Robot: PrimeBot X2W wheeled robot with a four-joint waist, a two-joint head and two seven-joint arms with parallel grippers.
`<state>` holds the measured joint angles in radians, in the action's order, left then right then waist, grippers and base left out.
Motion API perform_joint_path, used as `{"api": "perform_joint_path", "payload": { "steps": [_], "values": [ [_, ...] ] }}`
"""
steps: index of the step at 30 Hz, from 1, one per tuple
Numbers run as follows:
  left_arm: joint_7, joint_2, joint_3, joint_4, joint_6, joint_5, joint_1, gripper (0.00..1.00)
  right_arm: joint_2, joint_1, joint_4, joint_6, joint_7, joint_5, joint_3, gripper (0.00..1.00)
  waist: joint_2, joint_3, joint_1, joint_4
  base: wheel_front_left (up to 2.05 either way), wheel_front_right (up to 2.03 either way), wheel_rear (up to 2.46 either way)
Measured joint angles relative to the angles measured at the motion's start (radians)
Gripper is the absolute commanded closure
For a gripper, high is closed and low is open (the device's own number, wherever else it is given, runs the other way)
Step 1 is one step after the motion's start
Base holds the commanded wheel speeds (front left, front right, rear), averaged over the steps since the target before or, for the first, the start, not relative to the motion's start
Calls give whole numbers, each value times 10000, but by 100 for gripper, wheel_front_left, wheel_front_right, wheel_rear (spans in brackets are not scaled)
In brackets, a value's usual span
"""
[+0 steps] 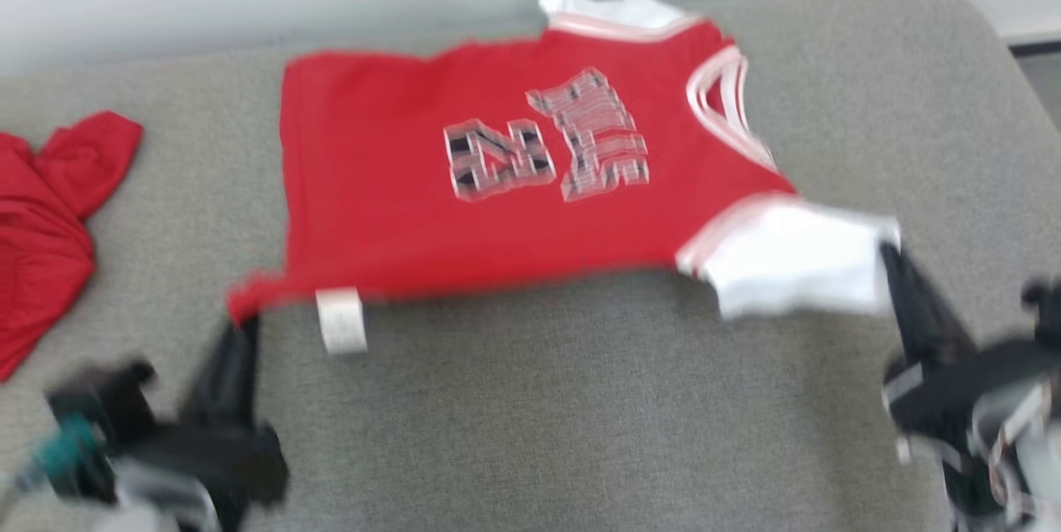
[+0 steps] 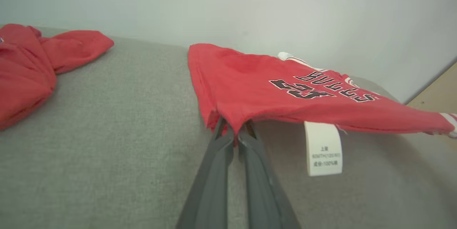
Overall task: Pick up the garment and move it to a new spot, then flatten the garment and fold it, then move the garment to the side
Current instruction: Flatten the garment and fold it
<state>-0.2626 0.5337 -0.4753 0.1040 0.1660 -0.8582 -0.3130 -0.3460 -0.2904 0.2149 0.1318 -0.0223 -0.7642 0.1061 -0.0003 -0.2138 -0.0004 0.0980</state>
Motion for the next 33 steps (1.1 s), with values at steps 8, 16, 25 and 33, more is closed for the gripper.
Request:
{"api": "perform_joint_path", "payload": {
  "steps": [8, 16, 25, 33],
  "values": [
    [-2, -631, 242, 104, -349, 644, 1933, 100, 1068, 3156, -1515, 0, -899, 826, -1375, 100, 1, 511, 2, -150, 0, 0, 0],
    [-8, -1254, 100, 610, -616, 1478, 3197, 100, 1703, 5248, -2642, 0, -1707, 1891, -2031, 100, 1, 961, 2, -287, 0, 0, 0],
    [-10, -1599, 196, 1068, -876, 2069, 3731, 100, 2251, 6248, -2907, 0, -2301, 2293, -2546, 100, 2, 1175, 3, -521, 0, 0, 0],
    [-10, -1768, 305, 1110, -1147, 2694, 3560, 100, 2485, 5721, -3095, 0, -2483, 1973, -2587, 100, 3, 1315, 3, -656, 0, 0, 0]
  ]
}}
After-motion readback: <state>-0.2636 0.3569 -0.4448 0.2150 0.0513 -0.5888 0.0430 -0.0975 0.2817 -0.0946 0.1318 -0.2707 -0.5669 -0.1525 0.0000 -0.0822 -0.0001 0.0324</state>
